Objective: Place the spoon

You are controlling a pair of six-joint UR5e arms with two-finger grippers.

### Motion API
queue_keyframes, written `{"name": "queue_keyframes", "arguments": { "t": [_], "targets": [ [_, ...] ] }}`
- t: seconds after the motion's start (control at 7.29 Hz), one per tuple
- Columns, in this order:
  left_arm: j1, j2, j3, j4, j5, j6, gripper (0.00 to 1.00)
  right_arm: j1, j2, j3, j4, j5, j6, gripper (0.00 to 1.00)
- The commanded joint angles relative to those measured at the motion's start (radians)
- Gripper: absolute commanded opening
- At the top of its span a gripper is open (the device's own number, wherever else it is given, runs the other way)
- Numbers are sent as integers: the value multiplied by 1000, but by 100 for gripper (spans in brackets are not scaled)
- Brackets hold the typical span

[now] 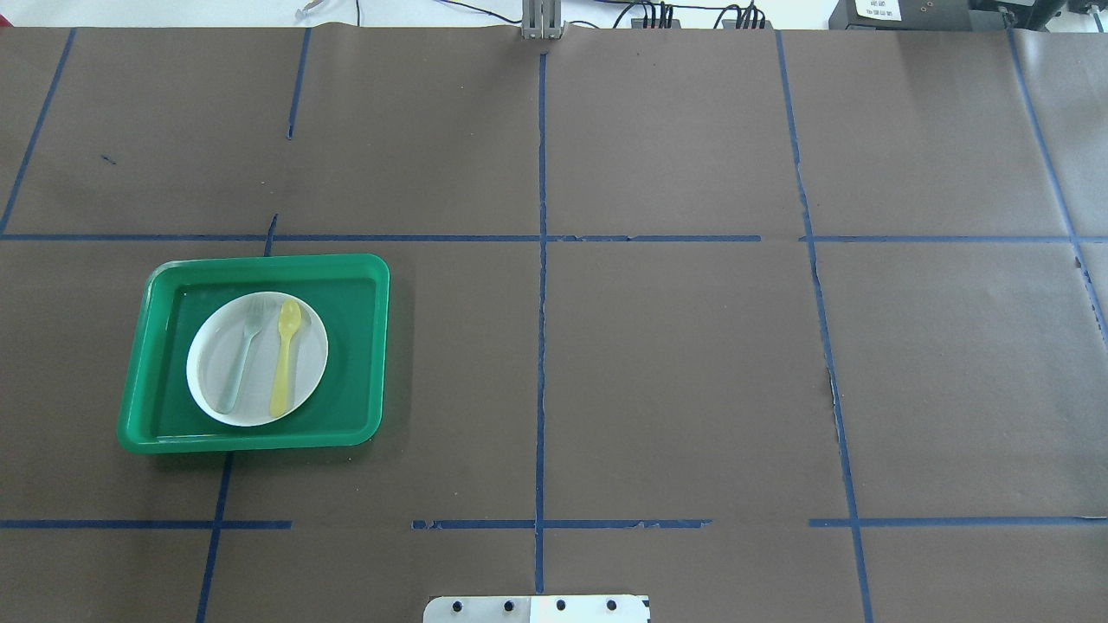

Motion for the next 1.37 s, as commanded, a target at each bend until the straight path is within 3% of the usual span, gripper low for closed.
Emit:
{"name": "queue_keyframes", "arguments": {
  "t": [0.0,0.27,0.41,0.55,0.82,1.24],
  "targets": [
    [2,-27,-6,0,-2,-4,100,0,0,0,0,0,0,100],
    [6,-63,-20,-70,-3,6,100,0,0,0,0,0,0,100],
    [52,-64,-41,-133,-50,-44,100,0,0,0,0,0,0,100],
    [122,-67,-88,-148,-57,-207,100,0,0,0,0,0,-2,100],
    [271,-77,-218,-150,47,-455,100,0,0,0,0,0,0,100],
    [559,-214,-258,-150,230,-852,100,0,0,0,0,0,0,100]
  ]
}}
